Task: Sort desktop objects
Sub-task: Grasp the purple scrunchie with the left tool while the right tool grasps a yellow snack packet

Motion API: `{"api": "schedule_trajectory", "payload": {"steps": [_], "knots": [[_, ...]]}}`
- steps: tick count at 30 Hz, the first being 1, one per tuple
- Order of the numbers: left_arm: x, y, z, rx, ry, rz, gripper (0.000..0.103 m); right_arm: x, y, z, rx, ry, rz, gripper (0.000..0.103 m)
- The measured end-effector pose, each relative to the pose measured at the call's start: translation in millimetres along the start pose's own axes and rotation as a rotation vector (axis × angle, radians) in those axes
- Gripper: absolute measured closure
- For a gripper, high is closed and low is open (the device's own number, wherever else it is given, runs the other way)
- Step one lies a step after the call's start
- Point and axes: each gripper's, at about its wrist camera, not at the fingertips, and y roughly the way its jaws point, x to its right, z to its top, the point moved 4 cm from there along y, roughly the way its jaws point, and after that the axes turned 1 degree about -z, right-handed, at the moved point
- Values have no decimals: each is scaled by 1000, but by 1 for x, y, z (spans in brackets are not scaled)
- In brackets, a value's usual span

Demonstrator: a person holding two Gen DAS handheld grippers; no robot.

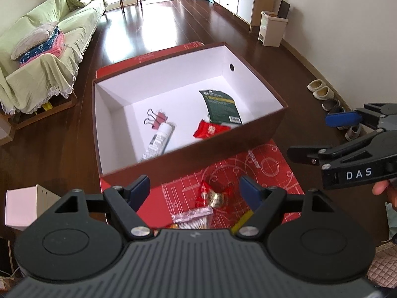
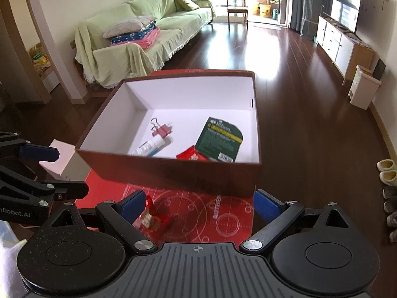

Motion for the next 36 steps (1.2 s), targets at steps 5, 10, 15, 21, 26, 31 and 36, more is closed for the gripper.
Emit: {"api": "schedule_trajectory", "payload": {"steps": [5, 10, 15, 21, 26, 31, 36], "knots": [[9, -6, -22, -12, -6, -4, 26, -4, -4, -19, -15, -8, 2, 7], [20, -12, -39, -12, 4, -17, 26, -6, -11, -36, -21, -17, -1, 7], [28, -15, -49, -8, 24, -22, 26, -6, -16, -50, -32, -18, -10, 7], [31, -15, -58, -11, 37, -31, 26, -8, -17, -67, -58, -20, -20, 7], [30, -11, -72, -34, 48, -39, 26, -10, -15, -85, -91, -18, -26, 7], [25, -7, -84, -56, 51, -41, 26, -14, -12, -102, -126, -22, -22, 7], [17, -8, -100, -68, 62, -36, 26, -19, -12, -117, -152, -29, -1, 7]]}}
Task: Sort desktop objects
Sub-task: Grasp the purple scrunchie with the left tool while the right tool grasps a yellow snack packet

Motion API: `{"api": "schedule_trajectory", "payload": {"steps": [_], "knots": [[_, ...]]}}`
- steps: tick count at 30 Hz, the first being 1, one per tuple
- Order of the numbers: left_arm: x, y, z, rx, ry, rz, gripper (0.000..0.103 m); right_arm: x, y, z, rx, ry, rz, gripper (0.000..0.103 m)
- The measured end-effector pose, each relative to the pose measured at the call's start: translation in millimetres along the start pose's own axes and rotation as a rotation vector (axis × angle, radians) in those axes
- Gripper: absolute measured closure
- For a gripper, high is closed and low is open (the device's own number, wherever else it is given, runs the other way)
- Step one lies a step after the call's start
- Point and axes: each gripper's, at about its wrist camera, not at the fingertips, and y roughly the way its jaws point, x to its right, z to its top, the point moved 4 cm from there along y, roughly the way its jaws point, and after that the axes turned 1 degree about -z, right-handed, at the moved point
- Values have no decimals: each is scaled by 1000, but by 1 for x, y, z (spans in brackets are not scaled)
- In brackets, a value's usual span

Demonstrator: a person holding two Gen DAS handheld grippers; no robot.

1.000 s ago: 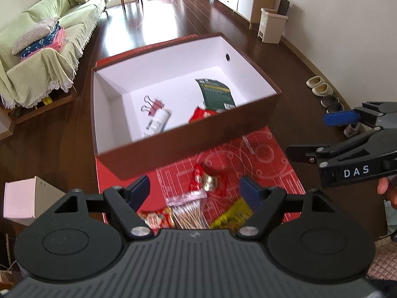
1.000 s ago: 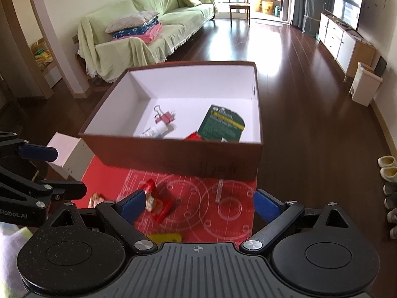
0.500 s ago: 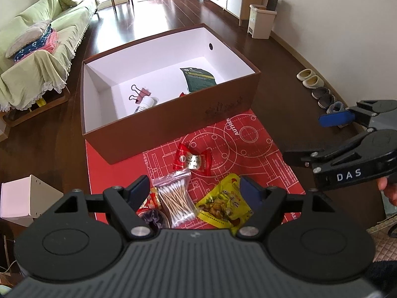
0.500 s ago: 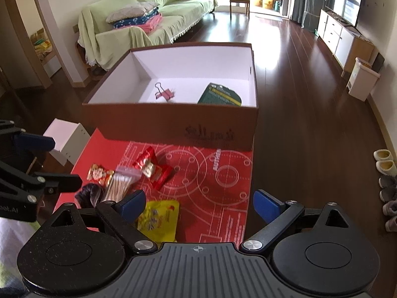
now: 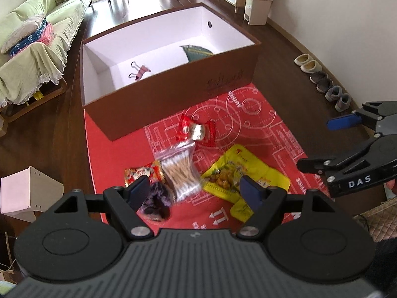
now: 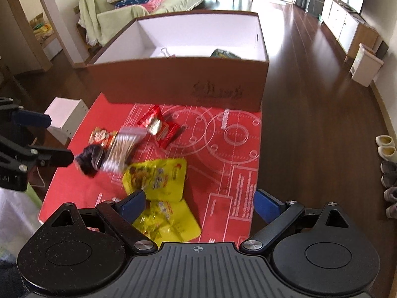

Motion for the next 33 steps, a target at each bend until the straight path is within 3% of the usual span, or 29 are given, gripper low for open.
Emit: {"api": "schedule_trajectory", "payload": {"steps": [6, 17, 22, 25, 33], "knots": [[-12, 4, -26, -47, -6, 7, 26, -12, 8, -16, -47, -32, 30, 7], [-28, 14, -51, -106, -54, 6, 26, -37, 46, -32, -138, -75, 164, 7], [-37, 20, -58, -128, -78, 12, 26, -36, 62, -33, -120, -54, 171, 7], [-40, 24, -61, -139, -86, 10, 26, -41, 70, -33, -98, -92, 165, 0], [-45, 33, -65, -162, -94, 6, 26, -51, 92, -38, -95, -194, 123, 0]]}}
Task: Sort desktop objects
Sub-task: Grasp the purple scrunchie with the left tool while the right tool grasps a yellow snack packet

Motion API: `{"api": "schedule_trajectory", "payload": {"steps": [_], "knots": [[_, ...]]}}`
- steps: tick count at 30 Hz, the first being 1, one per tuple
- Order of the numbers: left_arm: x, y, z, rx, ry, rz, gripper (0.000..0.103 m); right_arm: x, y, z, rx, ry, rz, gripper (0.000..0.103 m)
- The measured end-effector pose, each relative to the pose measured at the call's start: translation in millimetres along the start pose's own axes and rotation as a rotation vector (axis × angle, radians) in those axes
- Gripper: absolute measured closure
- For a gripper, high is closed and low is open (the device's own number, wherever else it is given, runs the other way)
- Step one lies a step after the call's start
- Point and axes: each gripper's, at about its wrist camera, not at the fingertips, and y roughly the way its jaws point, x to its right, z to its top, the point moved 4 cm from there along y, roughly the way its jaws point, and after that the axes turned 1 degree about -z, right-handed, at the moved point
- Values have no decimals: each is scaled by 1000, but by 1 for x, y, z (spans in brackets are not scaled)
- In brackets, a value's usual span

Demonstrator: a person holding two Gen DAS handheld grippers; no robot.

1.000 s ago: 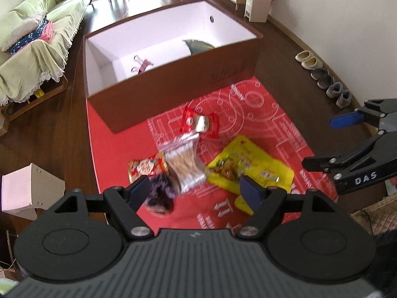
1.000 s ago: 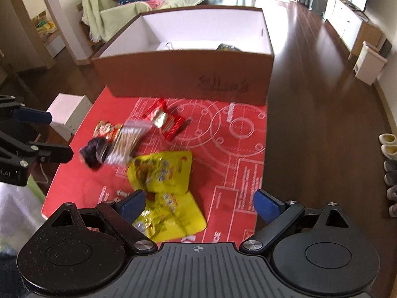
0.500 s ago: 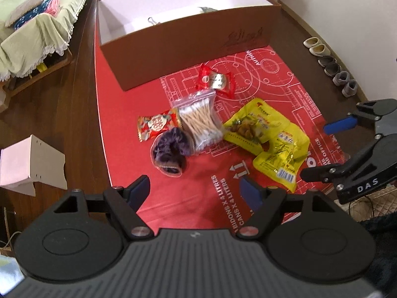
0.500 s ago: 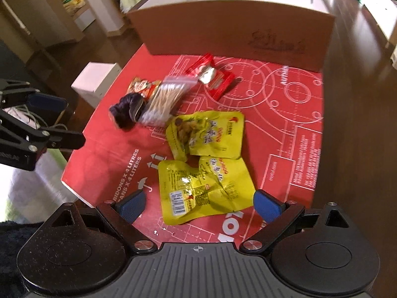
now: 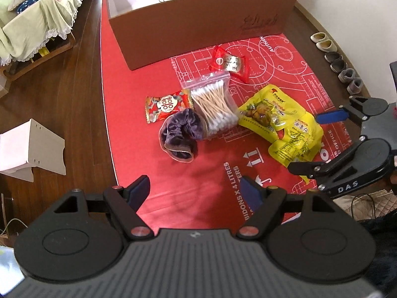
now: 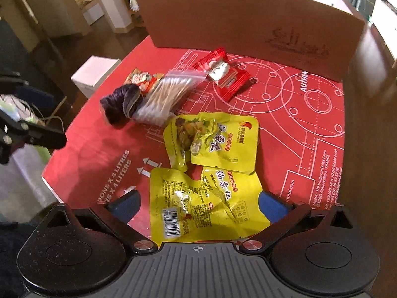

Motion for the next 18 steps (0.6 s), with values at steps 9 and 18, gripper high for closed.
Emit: {"api": "schedule_trajectory", "payload": {"steps": [9, 18], "knots": [[-5, 7, 4, -7, -3, 1, 26, 0, 17, -6, 9, -88, -111, 0], [-6, 17, 4, -13, -17, -27, 28, 9, 13, -8, 0, -87, -134, 9]]}}
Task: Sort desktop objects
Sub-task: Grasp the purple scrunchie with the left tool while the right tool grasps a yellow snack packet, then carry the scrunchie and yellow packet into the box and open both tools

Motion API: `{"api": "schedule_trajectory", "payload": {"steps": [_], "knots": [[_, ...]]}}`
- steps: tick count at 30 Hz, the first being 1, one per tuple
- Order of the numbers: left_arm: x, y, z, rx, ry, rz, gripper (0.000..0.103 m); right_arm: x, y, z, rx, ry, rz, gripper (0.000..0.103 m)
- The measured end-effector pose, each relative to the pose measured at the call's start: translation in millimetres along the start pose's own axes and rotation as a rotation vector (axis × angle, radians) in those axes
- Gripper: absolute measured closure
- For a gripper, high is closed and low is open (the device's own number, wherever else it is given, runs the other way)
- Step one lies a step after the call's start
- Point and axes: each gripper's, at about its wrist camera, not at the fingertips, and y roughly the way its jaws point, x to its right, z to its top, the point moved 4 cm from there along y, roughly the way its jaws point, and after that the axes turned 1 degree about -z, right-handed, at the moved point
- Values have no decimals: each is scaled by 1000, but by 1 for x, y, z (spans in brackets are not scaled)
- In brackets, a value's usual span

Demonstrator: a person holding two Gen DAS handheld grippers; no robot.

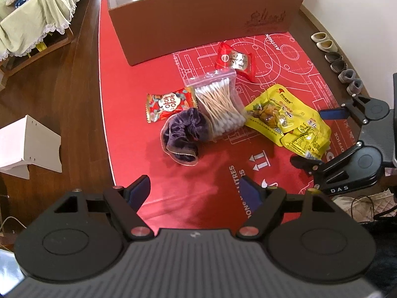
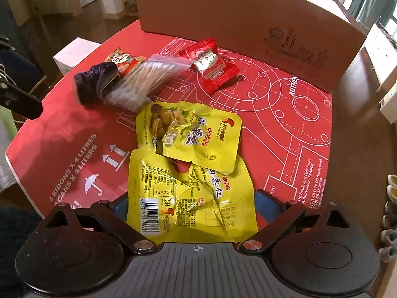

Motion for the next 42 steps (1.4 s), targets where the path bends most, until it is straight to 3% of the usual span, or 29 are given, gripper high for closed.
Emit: {"api": "schedule_trajectory", "payload": {"steps": [12, 15, 17, 23, 29, 42], "knots": [[-8, 30, 18, 27, -21, -18, 37, 14, -14, -10, -38, 29, 14, 13], [-7, 44, 23, 9, 10, -7, 50, 18, -16, -13, -41, 38, 10, 13], [-8, 52, 25, -4, 22, 3, 69, 20, -18, -14, -40, 43, 11, 13], [-12, 57, 26, -7, 33, -3, 88, 25, -23, -16, -33, 70, 24, 13], [-8, 44, 24, 6, 33, -6, 94, 30, -31, -10, -10, 78, 33, 13], [6, -13, 42, 129, 32, -29, 95, 38, -57, 6, 57, 64, 47, 13]]}}
